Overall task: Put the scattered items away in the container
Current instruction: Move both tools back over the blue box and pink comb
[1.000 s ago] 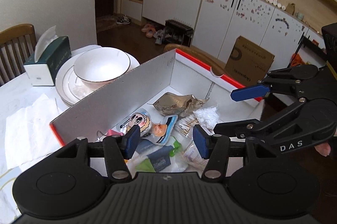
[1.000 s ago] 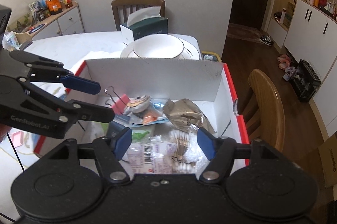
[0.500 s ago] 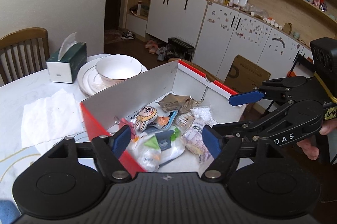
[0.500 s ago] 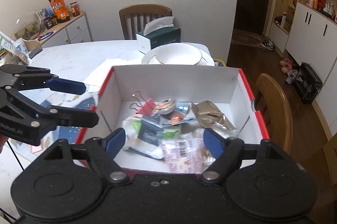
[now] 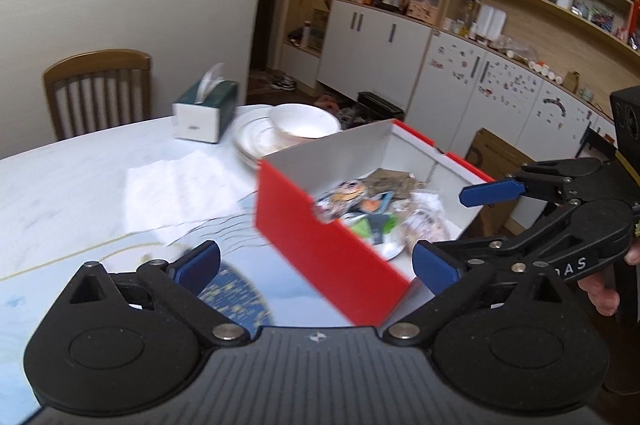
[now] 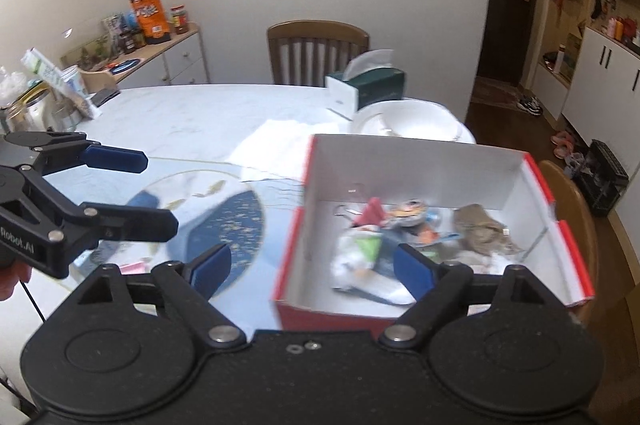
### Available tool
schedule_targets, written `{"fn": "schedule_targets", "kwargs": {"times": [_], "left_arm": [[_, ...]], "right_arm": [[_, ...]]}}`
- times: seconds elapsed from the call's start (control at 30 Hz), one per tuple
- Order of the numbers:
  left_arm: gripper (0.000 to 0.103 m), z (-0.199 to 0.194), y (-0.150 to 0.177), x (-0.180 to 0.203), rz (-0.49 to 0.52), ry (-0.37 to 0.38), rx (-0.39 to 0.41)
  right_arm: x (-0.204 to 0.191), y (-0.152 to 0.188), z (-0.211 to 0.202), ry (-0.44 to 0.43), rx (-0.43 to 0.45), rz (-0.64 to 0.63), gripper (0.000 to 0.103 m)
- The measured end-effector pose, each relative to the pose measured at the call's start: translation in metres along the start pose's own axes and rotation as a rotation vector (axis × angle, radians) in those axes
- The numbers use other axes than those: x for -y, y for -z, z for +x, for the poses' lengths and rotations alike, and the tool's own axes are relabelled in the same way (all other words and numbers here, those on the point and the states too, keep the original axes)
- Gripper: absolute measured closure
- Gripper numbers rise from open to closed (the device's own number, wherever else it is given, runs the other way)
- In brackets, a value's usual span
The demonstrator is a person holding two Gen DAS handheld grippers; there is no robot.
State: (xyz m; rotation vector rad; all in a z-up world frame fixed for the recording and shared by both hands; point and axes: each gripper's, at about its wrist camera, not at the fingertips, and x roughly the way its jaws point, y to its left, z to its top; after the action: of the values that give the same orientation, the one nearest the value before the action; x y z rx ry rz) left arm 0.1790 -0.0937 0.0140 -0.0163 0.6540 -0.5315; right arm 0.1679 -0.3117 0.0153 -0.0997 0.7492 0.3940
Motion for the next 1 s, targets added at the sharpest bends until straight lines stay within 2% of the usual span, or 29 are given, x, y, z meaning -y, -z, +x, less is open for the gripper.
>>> {"fn": "schedule_targets", "kwargs": {"times": [0.13,0.47,0.6,0.7,1.0], "left_arm": [[0.000,-0.020,0.018,-0.024,-0.031,-0.049,0.008],[0.000,-0.058,0.067,-0.085,-0.117,-0.137,-0.035],[0.000,-0.070,0.081,-0.104,-0.117,-0.174,-0.032],[0.000,-0.073,0.089,-0.117,-0.116,-0.190,-0.043],[0.000,-0.052,0.112,-0.147,-0.121,-0.214,-0.142]], "right_arm": [[-0.029,0.001,0.004,-0.008,-0.007,-0.028,0.014],[-0.095,0.004,0.018,-0.027,-0.024,-0.064,0.014],[-0.116,0.005,0.025,-0.028,-0.021,-0.071,0.012],[-0.133,0.008,0.035,-0.023,-0.016,-0.091,0.008],[-0.176,0.028,0.081,-0.049,-0.084,-0.160,0.007]]}}
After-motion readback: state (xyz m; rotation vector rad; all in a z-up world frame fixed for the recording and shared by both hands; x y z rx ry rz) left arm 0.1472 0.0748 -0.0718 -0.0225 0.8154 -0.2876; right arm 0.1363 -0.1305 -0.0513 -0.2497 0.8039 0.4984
